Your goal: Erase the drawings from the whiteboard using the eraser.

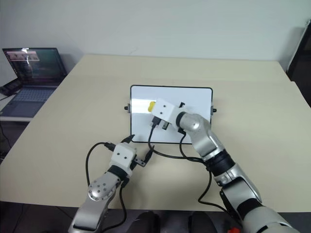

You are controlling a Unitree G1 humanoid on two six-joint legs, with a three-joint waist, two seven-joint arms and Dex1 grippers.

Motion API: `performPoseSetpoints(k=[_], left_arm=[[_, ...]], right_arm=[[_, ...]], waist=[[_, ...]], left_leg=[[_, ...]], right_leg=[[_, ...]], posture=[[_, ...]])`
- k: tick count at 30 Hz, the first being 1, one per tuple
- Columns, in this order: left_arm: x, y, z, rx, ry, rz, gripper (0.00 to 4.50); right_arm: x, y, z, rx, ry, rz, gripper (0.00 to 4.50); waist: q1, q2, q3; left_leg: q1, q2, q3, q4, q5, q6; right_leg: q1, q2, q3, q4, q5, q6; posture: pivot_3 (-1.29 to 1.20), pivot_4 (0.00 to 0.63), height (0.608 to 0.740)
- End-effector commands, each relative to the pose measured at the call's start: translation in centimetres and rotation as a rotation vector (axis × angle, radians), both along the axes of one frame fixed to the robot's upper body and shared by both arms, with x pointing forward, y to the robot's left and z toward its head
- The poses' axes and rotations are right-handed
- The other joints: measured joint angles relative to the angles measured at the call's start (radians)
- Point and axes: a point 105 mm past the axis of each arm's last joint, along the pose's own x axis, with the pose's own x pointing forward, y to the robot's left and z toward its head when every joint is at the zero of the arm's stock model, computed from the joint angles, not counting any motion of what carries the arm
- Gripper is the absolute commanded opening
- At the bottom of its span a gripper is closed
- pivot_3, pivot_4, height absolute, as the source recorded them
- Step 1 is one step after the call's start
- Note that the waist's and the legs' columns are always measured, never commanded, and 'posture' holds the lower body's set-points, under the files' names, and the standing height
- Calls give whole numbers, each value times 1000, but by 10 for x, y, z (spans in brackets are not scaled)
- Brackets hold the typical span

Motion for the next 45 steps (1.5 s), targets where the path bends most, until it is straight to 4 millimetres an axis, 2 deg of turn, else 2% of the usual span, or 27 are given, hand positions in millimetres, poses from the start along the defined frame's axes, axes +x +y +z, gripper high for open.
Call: performPoseSetpoints(k=[1,6,11,16,19,20,22,24,29,38,45], left_arm=[[1,-7,15,-16,-57,-34,4500],[10,-17,30,-31,-81,-100,4500],[14,-52,52,-118,-72,-326,4500],[8,-84,66,-180,-26,-589,4500],[5,-96,69,-197,2,-722,4500],[3,-102,71,-195,17,-802,4500],[5,-109,77,-178,21,-896,4500],[9,-112,78,-145,22,-949,4500],[10,-118,68,-60,39,-1051,4500],[17,-115,40,60,46,-1065,4500],[26,-113,47,46,13,-1037,4500]], right_arm=[[-6,-20,10,49,-1,-44,1122],[-22,-40,33,117,-14,-88,1122],[-45,-84,45,162,23,-234,1122],[-65,-128,44,189,76,-444,1122],[-71,-148,40,220,118,-570,1122],[-74,-159,36,234,140,-636,1122],[-78,-180,28,277,188,-751,1122],[-79,-192,22,320,227,-819,1122],[-80,-213,10,393,293,-931,1122],[-87,-228,-17,430,387,-997,1122],[-92,-234,-27,441,416,-1017,1122]], waist=[[2,0,0],[0,0,1],[2,0,0],[0,0,0],[-6,0,0],[-6,0,0],[-1,0,0],[0,0,0],[-4,0,0],[-3,0,0],[-3,0,0]], left_leg=[[0,0,-1,0,0,0],[-1,-1,0,0,1,0],[-4,0,-1,0,2,-2],[-6,-1,-1,0,3,-4],[-5,-1,0,0,3,-3],[-5,-1,0,0,3,-3],[-5,-1,-1,0,3,-3],[-5,-2,-1,0,3,-2],[-5,-3,0,-1,4,-2],[-5,-3,0,0,3,-1],[-5,-3,0,0,3,1]], right_leg=[[0,0,0,1,0,0],[-2,0,0,2,0,0],[-2,0,-1,0,0,0],[-2,0,-1,-3,0,0],[-2,1,-1,-2,0,0],[-2,1,0,-2,0,0],[-2,1,-1,-1,0,0],[-2,1,-1,-1,0,0],[-2,0,0,-2,0,0],[-2,0,0,-1,0,0],[-2,0,0,0,0,0]], posture=[[0,150,740],[0,150,740],[0,150,740],[0,150,740],[0,150,740],[0,150,740],[0,150,740],[0,150,740],[0,150,740],[0,150,740],[0,150,740]])
